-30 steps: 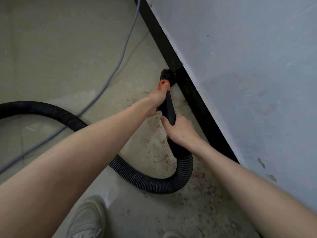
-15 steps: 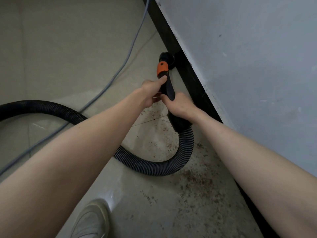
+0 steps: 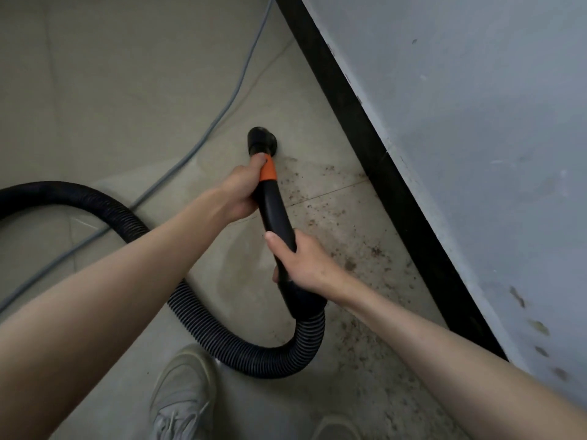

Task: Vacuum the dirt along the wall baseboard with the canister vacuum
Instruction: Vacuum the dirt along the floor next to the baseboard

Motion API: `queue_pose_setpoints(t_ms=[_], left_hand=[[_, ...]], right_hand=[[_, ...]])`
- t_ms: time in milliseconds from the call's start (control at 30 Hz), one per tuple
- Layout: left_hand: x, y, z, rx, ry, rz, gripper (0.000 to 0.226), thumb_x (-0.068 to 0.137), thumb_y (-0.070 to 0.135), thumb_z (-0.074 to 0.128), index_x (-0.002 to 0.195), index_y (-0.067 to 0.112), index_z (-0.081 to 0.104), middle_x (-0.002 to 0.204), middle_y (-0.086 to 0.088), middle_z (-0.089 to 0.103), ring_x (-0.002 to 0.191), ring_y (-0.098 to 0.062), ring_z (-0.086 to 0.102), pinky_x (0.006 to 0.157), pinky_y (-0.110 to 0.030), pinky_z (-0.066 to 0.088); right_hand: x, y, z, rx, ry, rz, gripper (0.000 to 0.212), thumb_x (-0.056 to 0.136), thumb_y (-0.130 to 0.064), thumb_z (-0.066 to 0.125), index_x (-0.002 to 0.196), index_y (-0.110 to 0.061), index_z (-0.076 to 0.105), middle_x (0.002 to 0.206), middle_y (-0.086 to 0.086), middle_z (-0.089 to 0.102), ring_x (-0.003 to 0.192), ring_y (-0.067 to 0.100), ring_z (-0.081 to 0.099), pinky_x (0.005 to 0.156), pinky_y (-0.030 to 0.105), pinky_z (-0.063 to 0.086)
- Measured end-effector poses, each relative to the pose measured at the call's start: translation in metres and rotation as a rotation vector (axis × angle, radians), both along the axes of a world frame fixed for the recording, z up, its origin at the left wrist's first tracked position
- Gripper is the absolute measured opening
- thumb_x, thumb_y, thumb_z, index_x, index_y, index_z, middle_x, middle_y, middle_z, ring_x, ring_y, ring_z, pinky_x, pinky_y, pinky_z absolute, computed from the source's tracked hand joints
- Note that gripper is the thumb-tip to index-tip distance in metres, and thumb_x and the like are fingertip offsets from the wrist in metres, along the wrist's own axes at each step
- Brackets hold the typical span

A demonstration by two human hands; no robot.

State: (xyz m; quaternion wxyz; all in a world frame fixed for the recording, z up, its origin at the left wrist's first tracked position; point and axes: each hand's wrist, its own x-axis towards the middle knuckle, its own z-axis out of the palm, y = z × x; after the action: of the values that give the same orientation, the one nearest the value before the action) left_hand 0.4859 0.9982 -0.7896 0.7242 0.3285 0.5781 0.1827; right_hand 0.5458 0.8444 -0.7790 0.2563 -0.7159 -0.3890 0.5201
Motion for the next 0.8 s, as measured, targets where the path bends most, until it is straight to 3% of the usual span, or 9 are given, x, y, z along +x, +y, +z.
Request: queue_pose_setpoints(t_ms=[133, 200, 300, 400, 600, 800], left_hand=[[-0.025, -0.021, -0.003, -0.006, 0.02, 0.024, 0.029, 0.099, 0.035, 0.043, 0.092, 0.008, 0.049, 0.079, -0.008, 0.05, 0.068, -0.017, 0.05, 0.065, -0.029, 0.044], [-0.027, -0.025, -0.001, 0.0, -0.001, 0.022, 0.029, 0.099, 0.035, 0.042, 0.088, 0.009, 0.049, 0.077, -0.007, 0.05, 0.067, -0.017, 0.049, 0.066, -0.029, 0.043], [-0.018, -0.027, 0.004, -0.003, -0.03, -0.024, 0.03, 0.1, 0.036, 0.04, 0.088, 0.009, 0.049, 0.075, -0.006, 0.049, 0.065, -0.016, 0.048, 0.064, -0.028, 0.042], [0.0, -0.036, 0.006, -0.012, -0.025, -0.128, 0.032, 0.1, 0.039, 0.039, 0.091, 0.009, 0.049, 0.074, -0.006, 0.048, 0.062, -0.015, 0.048, 0.057, -0.026, 0.043], [0.037, -0.052, 0.001, -0.01, -0.042, -0.283, 0.035, 0.099, 0.04, 0.041, 0.083, 0.009, 0.047, 0.069, -0.005, 0.046, 0.056, -0.015, 0.047, 0.051, -0.024, 0.042], [0.056, -0.064, 0.002, -0.038, -0.083, -0.317, 0.043, 0.099, 0.045, 0.04, 0.085, 0.006, 0.051, 0.073, -0.007, 0.054, 0.06, -0.016, 0.053, 0.052, -0.024, 0.047]], right_hand=[[-0.015, -0.017, -0.004, -0.032, 0.042, 0.059, 0.036, 0.096, -0.056, 0.044, 0.085, -0.022, 0.047, 0.074, 0.006, 0.068, 0.058, 0.015, 0.063, 0.059, 0.031, 0.051], [-0.016, -0.018, -0.004, -0.027, 0.104, 0.035, 0.035, 0.097, -0.053, 0.043, 0.086, -0.02, 0.047, 0.07, 0.006, 0.068, 0.056, 0.016, 0.064, 0.062, 0.034, 0.053], [-0.011, -0.017, 0.002, -0.052, 0.33, -0.079, 0.028, 0.099, -0.042, 0.047, 0.087, -0.016, 0.045, 0.061, 0.005, 0.066, 0.054, 0.02, 0.065, 0.062, 0.036, 0.054], [-0.007, -0.017, 0.01, -0.092, 0.555, -0.241, 0.03, 0.1, -0.04, 0.049, 0.092, -0.011, 0.044, 0.056, 0.007, 0.062, 0.047, 0.023, 0.061, 0.051, 0.032, 0.053], [-0.002, -0.029, 0.01, -0.071, 0.349, -0.476, 0.044, 0.099, -0.048, 0.043, 0.092, -0.004, 0.048, 0.045, 0.005, 0.055, 0.036, 0.021, 0.054, 0.038, 0.028, 0.046], [0.017, -0.04, 0.013, -0.085, 0.204, -0.476, 0.042, 0.098, -0.05, 0.043, 0.09, -0.009, 0.048, 0.052, 0.006, 0.057, 0.041, 0.022, 0.057, 0.041, 0.029, 0.049]])
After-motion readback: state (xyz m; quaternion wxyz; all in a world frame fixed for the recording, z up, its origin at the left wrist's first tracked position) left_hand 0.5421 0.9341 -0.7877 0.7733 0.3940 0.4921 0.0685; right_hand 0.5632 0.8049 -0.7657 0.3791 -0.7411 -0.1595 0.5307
